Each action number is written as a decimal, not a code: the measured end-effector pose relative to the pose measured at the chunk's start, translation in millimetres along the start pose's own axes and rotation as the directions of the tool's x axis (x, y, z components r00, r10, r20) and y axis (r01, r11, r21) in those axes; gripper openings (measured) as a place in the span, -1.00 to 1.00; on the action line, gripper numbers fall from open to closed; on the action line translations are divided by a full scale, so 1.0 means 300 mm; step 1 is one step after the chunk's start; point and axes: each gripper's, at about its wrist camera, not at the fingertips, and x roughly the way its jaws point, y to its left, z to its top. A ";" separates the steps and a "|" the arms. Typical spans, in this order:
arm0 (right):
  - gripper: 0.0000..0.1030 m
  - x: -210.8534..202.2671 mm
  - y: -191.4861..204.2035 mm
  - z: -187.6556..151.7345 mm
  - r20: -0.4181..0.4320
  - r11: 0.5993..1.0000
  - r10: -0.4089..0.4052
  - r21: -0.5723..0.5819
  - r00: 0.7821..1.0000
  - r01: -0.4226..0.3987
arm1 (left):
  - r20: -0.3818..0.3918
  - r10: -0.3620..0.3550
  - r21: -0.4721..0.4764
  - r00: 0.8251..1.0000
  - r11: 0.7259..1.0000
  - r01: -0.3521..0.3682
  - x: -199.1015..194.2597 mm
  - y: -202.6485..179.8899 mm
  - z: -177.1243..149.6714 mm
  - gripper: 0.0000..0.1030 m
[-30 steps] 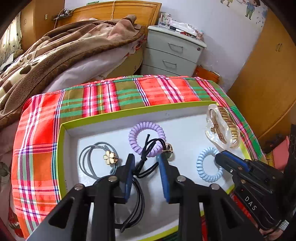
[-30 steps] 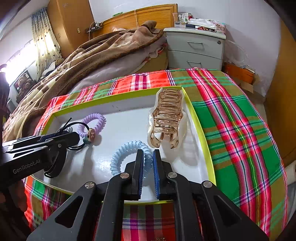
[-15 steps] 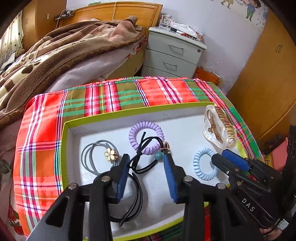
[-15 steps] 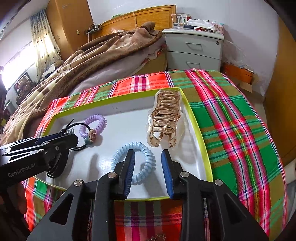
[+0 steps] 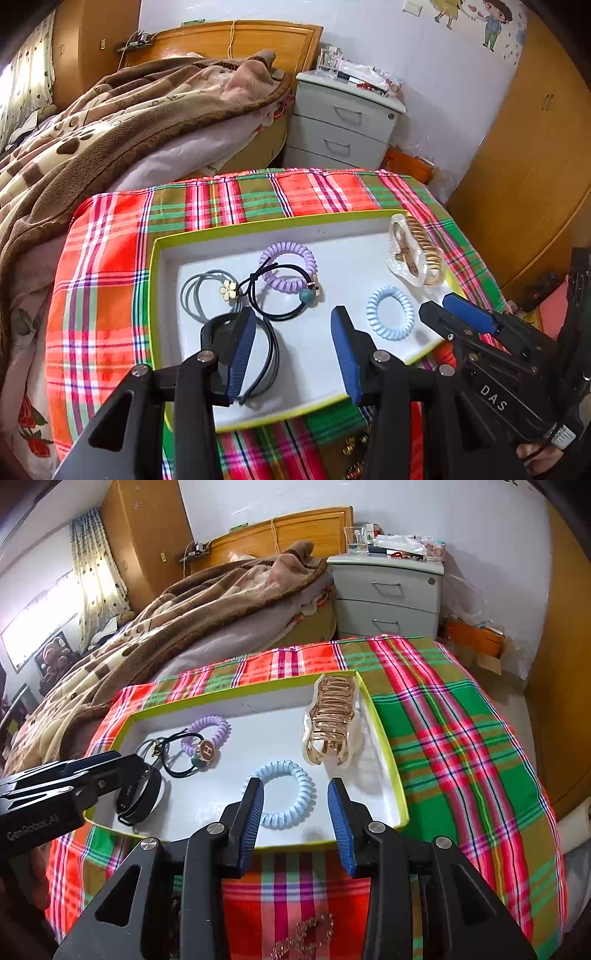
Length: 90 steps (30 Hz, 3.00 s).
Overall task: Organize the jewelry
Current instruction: 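Open both tools to release the hair ties into the box, then withdraw both open tools from the box toward the remaining jewelry, then grasp the rose-gold rhinestone hair clip with the right tool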
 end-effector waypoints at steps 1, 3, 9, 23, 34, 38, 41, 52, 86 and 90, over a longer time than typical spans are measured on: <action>-0.27 -0.006 0.000 -0.002 0.003 1.000 0.002 0.003 1.000 -0.002 | 0.008 0.002 -0.005 1.000 1.000 -0.002 -0.013 0.000 -0.005 -0.14; -0.27 -0.020 -0.001 -0.010 0.008 1.000 0.002 0.007 1.000 -0.002 | 0.019 -0.003 -0.009 1.000 1.000 0.003 -0.035 0.001 -0.016 -0.14; -0.27 -0.059 -0.010 -0.028 0.026 1.000 0.011 0.014 1.000 -0.011 | 0.046 0.001 -0.025 0.999 1.000 0.000 -0.096 0.012 -0.050 -0.14; -0.07 -0.150 -0.084 -0.149 0.039 0.998 0.055 0.031 0.998 -0.057 | 0.075 -0.026 -0.083 0.997 0.996 0.032 -0.201 0.056 -0.204 -0.14; -0.06 -0.126 -0.071 -0.233 -0.023 0.996 0.080 0.030 0.997 -0.079 | 0.053 -0.032 -0.121 0.998 0.992 0.038 -0.217 0.081 -0.311 -0.14; -0.06 -0.096 -0.048 -0.246 -0.062 0.997 0.067 0.029 0.996 -0.066 | 0.046 -0.039 -0.151 0.998 0.988 0.046 -0.221 0.100 -0.336 -0.13; -0.06 -0.080 -0.034 -0.250 -0.081 0.998 0.062 0.028 0.995 -0.060 | 0.045 -0.039 -0.162 0.998 0.986 0.046 -0.223 0.106 -0.345 -0.13; -0.07 -0.071 0.017 -0.264 -0.073 0.998 -0.032 -0.049 0.997 0.028 | 0.038 -0.054 -0.146 0.998 0.987 0.059 -0.223 0.079 -0.353 -0.12; -0.53 -0.152 -0.030 -0.296 -0.027 0.999 -0.016 -0.051 0.999 0.015 | -0.075 -0.035 0.055 0.997 0.998 0.039 -0.081 -0.146 -0.372 -0.12; -0.53 -0.163 -0.037 -0.296 -0.019 0.999 -0.018 -0.048 1.000 0.017 | -0.096 -0.034 0.049 0.995 0.998 0.039 -0.054 -0.155 -0.371 -0.12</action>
